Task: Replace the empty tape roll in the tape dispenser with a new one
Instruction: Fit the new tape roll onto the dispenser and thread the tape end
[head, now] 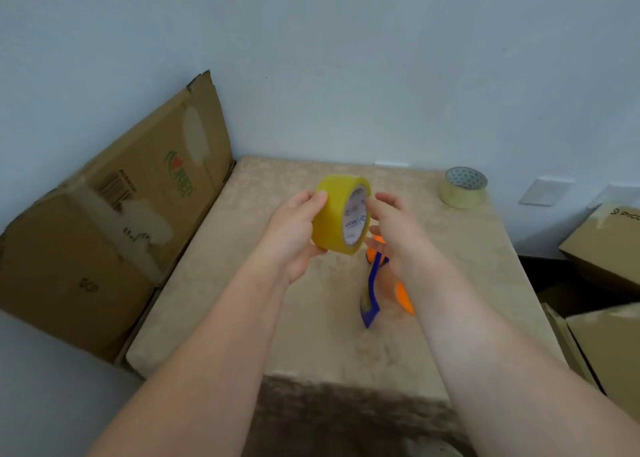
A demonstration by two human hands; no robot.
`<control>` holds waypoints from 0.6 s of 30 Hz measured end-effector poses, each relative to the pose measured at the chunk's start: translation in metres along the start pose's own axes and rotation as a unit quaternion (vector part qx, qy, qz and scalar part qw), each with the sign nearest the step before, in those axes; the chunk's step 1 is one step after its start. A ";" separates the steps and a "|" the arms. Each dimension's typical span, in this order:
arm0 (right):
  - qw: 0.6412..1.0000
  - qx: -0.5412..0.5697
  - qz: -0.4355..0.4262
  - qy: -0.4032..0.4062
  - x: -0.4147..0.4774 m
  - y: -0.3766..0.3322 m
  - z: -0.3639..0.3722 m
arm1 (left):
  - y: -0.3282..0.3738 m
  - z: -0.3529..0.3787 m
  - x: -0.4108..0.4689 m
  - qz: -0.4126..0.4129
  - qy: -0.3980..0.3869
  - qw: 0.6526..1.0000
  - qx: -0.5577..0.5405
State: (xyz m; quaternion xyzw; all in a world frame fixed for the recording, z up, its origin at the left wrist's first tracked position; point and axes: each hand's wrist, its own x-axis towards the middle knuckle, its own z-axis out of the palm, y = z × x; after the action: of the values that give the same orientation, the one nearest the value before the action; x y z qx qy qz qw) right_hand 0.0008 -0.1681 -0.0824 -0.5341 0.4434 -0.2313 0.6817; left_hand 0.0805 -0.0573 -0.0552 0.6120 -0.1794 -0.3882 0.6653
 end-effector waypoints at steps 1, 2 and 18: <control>1.000 0.005 -0.003 -0.012 -0.009 0.004 -0.006 | -0.003 -0.001 -0.009 -0.006 -0.003 1.000 -0.022; 1.000 0.008 -0.006 -0.029 -0.019 0.006 -0.010 | -0.006 -0.001 -0.017 -0.011 -0.010 0.999 -0.041; 0.913 -0.361 -0.154 0.108 -0.060 0.069 -0.059 | -0.043 -0.024 -0.057 -0.094 0.059 0.971 -0.210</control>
State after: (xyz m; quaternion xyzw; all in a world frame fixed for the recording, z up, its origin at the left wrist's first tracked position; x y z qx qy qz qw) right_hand -0.0900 -0.1292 -0.1272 -0.7773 0.4798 -0.2144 0.3460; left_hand 0.0482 0.0029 -0.0867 0.4943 0.0046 -0.4412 0.7490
